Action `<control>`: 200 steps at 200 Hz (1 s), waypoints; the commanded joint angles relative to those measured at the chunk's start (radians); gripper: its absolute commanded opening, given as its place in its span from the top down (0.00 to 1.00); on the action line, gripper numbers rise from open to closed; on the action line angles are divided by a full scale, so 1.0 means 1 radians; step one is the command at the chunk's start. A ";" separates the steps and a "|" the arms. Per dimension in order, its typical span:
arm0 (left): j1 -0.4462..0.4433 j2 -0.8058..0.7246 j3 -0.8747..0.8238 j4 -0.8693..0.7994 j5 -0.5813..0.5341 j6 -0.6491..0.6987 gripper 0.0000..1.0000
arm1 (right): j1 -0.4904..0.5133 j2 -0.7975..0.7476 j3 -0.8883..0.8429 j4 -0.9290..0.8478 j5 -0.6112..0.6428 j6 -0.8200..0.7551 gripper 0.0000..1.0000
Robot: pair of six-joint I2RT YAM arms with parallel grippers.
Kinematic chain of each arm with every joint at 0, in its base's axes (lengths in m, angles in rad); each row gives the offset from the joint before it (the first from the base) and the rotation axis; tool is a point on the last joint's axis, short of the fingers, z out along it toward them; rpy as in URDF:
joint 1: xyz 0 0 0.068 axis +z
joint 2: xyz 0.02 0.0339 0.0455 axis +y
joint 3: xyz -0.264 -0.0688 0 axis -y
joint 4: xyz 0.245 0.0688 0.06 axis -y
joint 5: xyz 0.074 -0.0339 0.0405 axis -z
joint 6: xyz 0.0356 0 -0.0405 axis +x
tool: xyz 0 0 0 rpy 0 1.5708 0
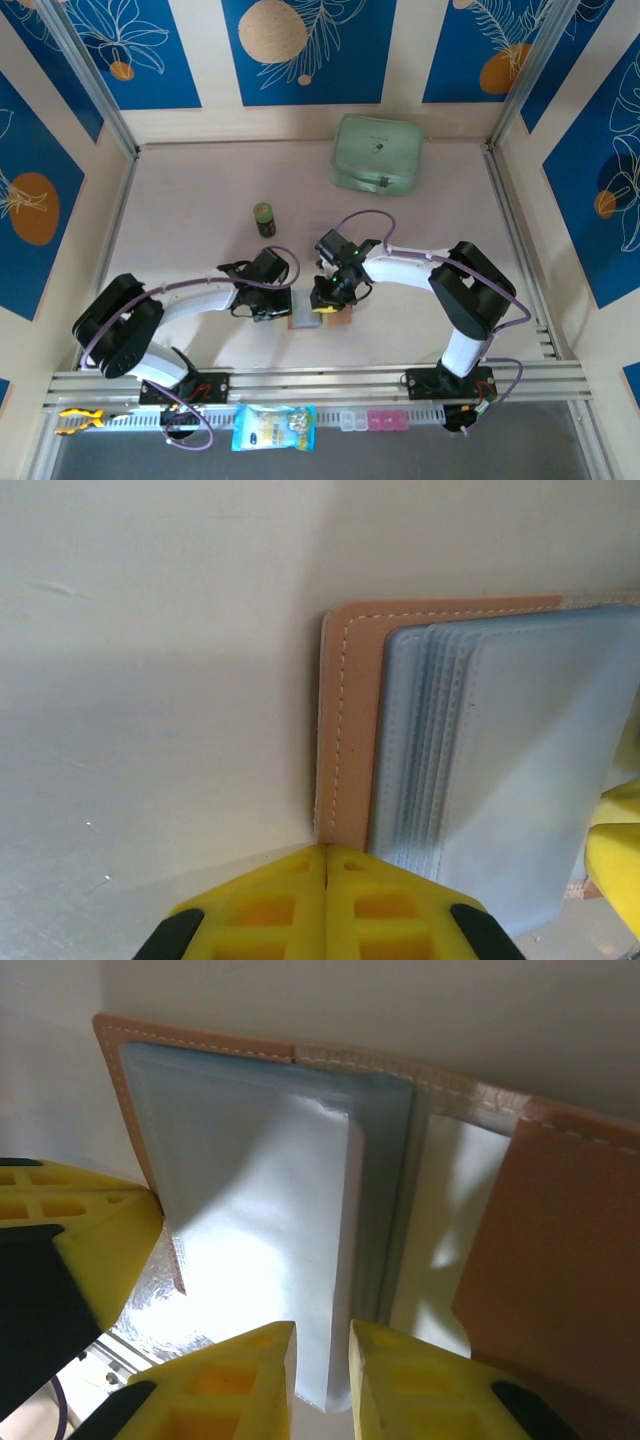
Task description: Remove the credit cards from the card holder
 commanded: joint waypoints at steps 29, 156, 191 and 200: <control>-0.008 -0.022 0.027 -0.065 -0.035 0.016 0.94 | 0.007 0.004 0.011 -0.031 0.017 0.003 0.79; -0.008 -0.030 0.028 -0.060 -0.036 0.017 0.94 | 0.023 -0.035 0.026 -0.033 0.007 0.010 0.78; -0.008 -0.021 0.033 -0.063 -0.035 0.018 0.94 | 0.035 -0.030 0.046 -0.051 0.028 0.018 0.77; -0.007 -0.018 0.033 -0.066 -0.037 0.018 0.94 | 0.039 -0.033 0.052 -0.060 0.035 0.016 0.79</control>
